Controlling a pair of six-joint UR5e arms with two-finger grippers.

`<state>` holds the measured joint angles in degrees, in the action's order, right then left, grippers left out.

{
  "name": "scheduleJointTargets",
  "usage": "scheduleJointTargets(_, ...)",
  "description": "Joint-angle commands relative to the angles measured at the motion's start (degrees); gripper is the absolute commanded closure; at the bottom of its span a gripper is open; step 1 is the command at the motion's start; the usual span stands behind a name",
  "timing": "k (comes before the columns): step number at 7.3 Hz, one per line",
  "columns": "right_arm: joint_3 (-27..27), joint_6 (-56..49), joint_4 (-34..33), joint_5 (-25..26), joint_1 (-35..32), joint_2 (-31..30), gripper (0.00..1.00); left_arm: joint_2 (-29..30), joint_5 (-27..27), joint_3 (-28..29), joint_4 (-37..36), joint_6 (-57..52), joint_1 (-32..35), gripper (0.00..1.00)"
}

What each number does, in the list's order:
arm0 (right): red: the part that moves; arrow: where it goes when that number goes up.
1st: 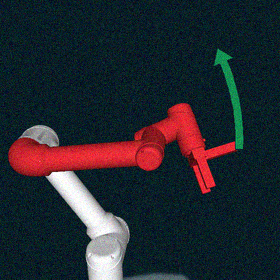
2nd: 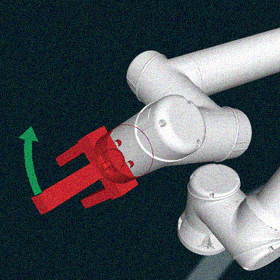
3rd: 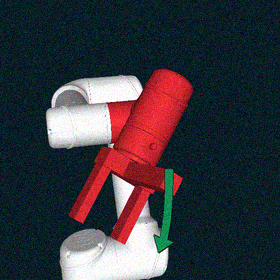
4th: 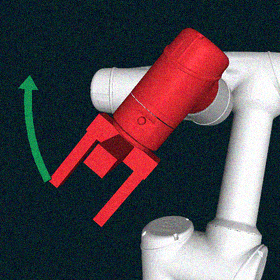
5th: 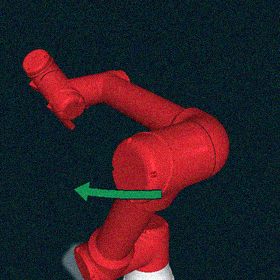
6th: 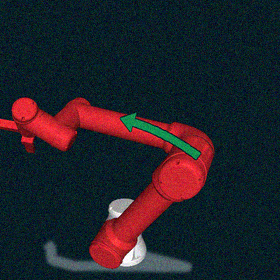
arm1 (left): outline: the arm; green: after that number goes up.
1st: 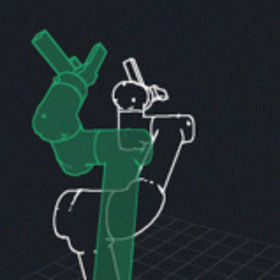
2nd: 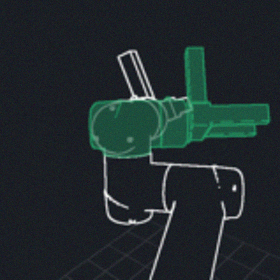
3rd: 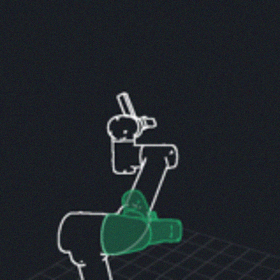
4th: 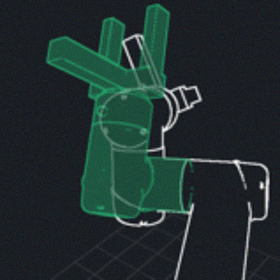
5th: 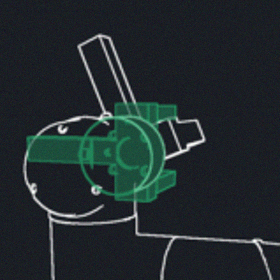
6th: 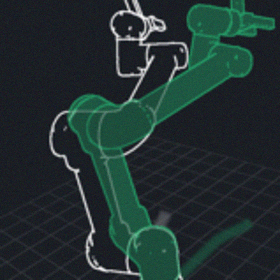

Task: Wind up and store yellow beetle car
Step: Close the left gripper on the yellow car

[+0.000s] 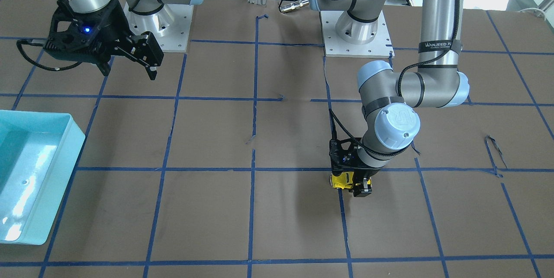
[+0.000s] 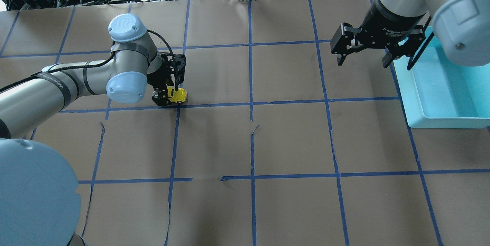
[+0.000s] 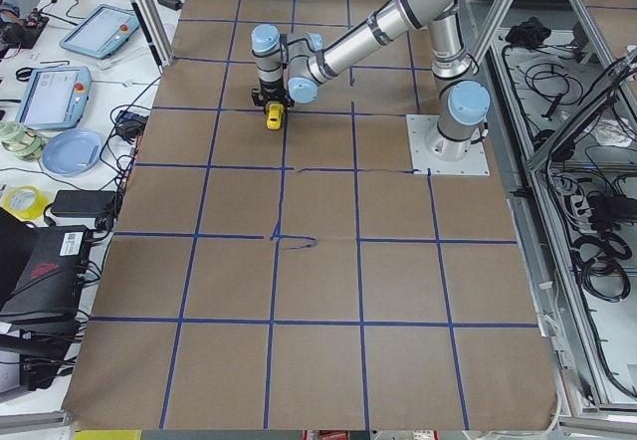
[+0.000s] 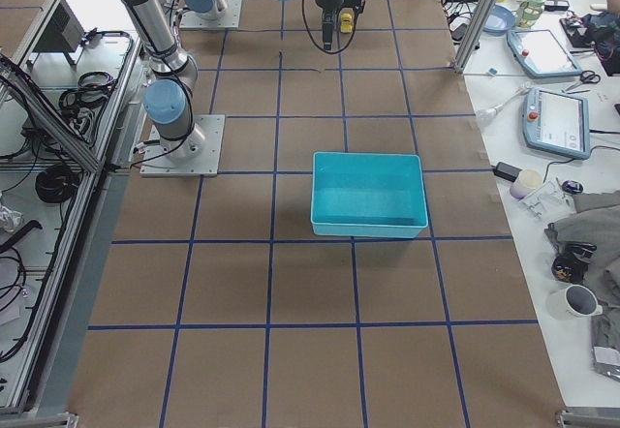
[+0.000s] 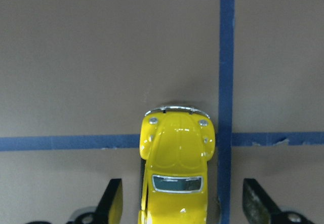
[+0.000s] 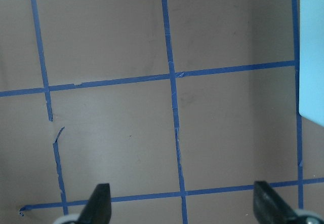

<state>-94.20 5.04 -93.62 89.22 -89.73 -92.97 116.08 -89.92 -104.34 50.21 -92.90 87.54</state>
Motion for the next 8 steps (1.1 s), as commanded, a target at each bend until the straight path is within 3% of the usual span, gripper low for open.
scheduleJointTargets(1, -0.02, -0.29, -0.07, 0.08, 0.09, -0.01, 0.0, -0.16, -0.17, -0.08, -0.11, -0.36, 0.0, 0.62)
scheduleJointTargets(4, -0.02, -0.38, 0.02, 0.08, 0.09, 0.07, 0.0, -0.24, -0.17, 0.53, -0.2, -1.06, -0.17, 0.8)
scheduleJointTargets(8, -0.02, -0.29, 0.02, -0.01, 0.09, -0.01, 0.0, 0.2, 0.19, -1.56, -3.44, -3.08, -3.87, 0.8)
